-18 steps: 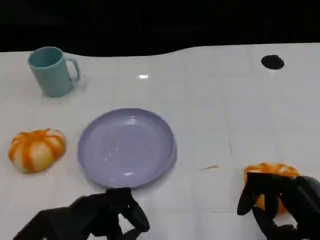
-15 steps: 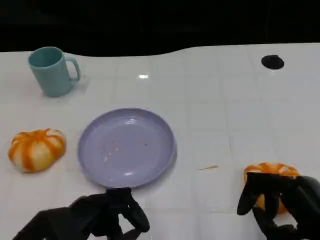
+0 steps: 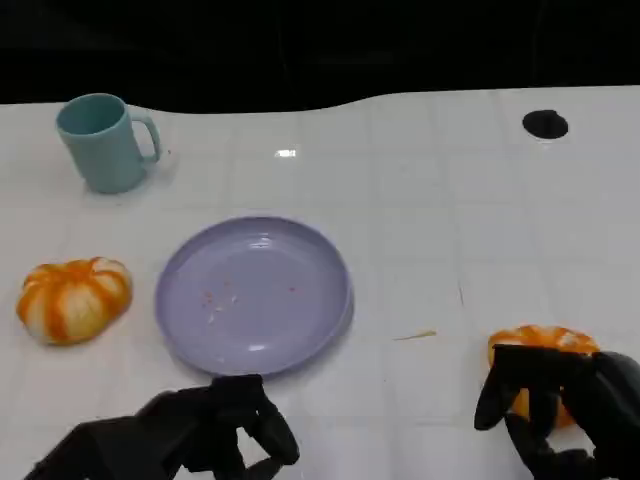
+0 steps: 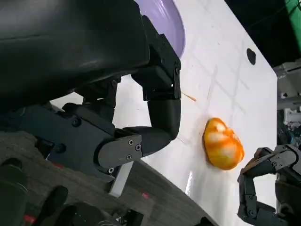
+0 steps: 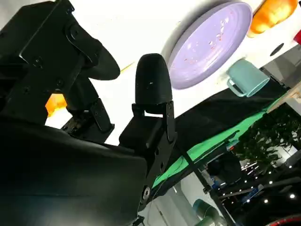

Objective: Grasp the bread from the table and place it into the plate.

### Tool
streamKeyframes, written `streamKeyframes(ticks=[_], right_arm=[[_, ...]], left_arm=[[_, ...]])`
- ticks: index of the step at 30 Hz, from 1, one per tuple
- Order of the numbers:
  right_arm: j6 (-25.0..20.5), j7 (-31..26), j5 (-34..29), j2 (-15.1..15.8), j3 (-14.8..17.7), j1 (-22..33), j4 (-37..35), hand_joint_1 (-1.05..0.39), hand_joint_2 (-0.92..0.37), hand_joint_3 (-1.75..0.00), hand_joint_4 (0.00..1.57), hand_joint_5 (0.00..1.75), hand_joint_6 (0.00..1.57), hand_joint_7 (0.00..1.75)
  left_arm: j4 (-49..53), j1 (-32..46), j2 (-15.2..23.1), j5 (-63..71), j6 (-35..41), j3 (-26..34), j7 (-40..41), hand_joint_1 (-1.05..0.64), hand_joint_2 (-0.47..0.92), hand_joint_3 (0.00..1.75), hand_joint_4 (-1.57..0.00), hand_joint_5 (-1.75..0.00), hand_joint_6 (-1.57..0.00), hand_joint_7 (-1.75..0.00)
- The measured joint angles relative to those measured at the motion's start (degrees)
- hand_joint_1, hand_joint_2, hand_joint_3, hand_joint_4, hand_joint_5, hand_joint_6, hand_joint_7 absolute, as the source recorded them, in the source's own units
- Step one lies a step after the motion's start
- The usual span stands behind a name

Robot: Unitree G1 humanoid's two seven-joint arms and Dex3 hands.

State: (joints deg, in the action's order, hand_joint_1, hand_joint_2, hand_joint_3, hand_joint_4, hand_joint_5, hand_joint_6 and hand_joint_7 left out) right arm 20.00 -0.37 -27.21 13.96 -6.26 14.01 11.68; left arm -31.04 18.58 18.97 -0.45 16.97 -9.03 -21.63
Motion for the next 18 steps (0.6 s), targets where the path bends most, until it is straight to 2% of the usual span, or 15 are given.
streamKeyframes(ticks=[9, 13, 15, 16, 18], right_arm=[[0.00, 0.00, -0.09, 0.00, 0.00, -0.05, 0.00, 0.03, -0.20, -1.43, 0.92, 1.70, 0.91, 1.22], [-0.82, 0.00, -0.24, -0.20, 0.04, 0.05, 0.96, 0.03, -0.23, -1.34, 0.84, 1.71, 0.91, 1.02], [-1.73, 0.00, -0.73, -0.43, 0.12, 0.15, 2.53, 0.02, -0.23, -1.29, 0.83, 1.63, 0.91, 0.94], [-2.29, 0.00, -0.92, -0.50, 0.16, 0.17, 3.26, -0.01, -0.22, -1.25, 0.83, 1.48, 0.91, 0.88], [-3.80, 0.02, -1.91, -0.51, 0.31, 0.29, 4.92, -0.05, -0.23, -1.19, 0.83, 1.32, 0.90, 0.80]], left_arm=[[0.00, 0.05, 0.33, 0.00, -0.06, 0.02, 0.00, -0.35, 0.80, 0.72, -0.63, -1.75, -0.60, -1.44], [-0.01, 0.06, 0.53, -0.01, -0.06, 0.03, 0.00, -0.35, 0.80, 0.72, -0.62, -1.75, -0.60, -1.44], [-0.01, 0.09, 0.56, -0.05, -0.06, 0.05, 0.00, -0.35, 0.80, 0.72, -0.63, -1.75, -0.60, -1.44], [-0.02, 0.08, 0.57, -0.06, -0.05, 0.05, 0.00, -0.35, 0.80, 0.72, -0.63, -1.75, -0.60, -1.44], [-0.03, 0.10, 0.59, -0.09, -0.02, 0.09, 0.00, -0.35, 0.80, 0.72, -0.63, -1.75, -0.60, -1.44]])
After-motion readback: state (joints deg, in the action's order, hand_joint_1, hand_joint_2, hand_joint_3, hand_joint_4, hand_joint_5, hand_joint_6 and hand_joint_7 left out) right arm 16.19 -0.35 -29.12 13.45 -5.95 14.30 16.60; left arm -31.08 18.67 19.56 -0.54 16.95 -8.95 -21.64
